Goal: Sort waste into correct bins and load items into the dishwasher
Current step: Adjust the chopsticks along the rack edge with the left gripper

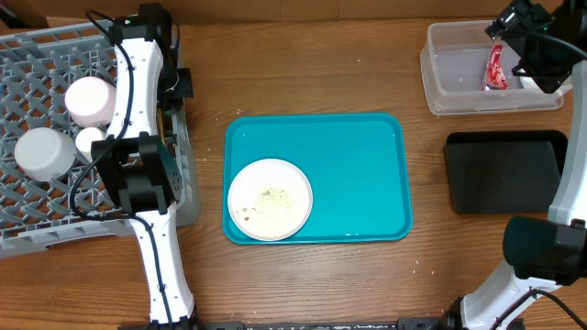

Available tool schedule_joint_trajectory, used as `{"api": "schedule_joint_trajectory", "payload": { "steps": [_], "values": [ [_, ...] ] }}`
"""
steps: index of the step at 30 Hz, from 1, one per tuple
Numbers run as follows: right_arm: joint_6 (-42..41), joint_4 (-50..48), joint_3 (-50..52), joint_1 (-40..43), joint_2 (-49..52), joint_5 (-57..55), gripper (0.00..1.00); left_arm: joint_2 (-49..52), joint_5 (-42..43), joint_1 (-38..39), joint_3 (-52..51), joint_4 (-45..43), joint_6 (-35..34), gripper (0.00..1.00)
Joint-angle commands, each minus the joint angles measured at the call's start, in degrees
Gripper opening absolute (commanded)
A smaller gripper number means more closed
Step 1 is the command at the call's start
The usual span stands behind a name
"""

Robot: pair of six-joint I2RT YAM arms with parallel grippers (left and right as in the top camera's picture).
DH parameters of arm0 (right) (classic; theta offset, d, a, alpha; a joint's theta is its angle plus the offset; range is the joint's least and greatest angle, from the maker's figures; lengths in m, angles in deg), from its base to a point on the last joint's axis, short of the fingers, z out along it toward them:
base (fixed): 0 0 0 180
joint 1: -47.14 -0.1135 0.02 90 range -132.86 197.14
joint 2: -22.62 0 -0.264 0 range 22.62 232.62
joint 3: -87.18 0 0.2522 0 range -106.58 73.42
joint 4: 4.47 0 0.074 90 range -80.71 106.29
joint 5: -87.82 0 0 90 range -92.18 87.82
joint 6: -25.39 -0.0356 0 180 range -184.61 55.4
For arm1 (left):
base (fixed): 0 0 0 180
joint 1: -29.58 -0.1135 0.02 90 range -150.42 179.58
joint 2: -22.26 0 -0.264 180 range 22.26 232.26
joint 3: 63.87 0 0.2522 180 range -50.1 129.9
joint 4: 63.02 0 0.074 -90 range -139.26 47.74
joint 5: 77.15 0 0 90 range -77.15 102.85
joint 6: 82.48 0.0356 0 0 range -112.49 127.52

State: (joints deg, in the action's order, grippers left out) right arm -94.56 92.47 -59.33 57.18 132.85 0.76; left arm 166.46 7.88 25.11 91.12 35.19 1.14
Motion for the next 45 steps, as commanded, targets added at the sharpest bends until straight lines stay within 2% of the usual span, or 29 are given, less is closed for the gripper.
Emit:
{"api": "schedule_joint_trajectory", "payload": {
  "steps": [1,7,14,19,25,45],
  "values": [
    [0.2,-0.2,0.1,0.0,0.3,-0.5,1.00,-2.0,0.1,0.3,-0.3,-0.6,7.0,0.04],
    [0.2,-0.2,0.1,0.0,0.3,-0.5,1.00,-2.0,0.1,0.3,-0.3,-0.5,13.5,0.04],
    [0.2,-0.2,0.1,0.0,0.3,-0.5,1.00,-2.0,1.0,0.3,-0.3,-0.5,15.3,0.04],
    [0.2,-0.2,0.1,0.0,0.3,-0.5,1.00,-2.0,7.2,0.4,-0.3,-0.4,20.3,0.04],
    [0.2,-0.2,0.1,0.0,0.3,-0.5,1.00,-2.0,10.9,0.4,-0.3,0.4,21.6,0.04],
    [0.2,-0.2,0.1,0.0,0.3,-0.5,1.00,-2.0,14.1,0.4,-0.3,1.4,23.1,0.04]
  ]
}}
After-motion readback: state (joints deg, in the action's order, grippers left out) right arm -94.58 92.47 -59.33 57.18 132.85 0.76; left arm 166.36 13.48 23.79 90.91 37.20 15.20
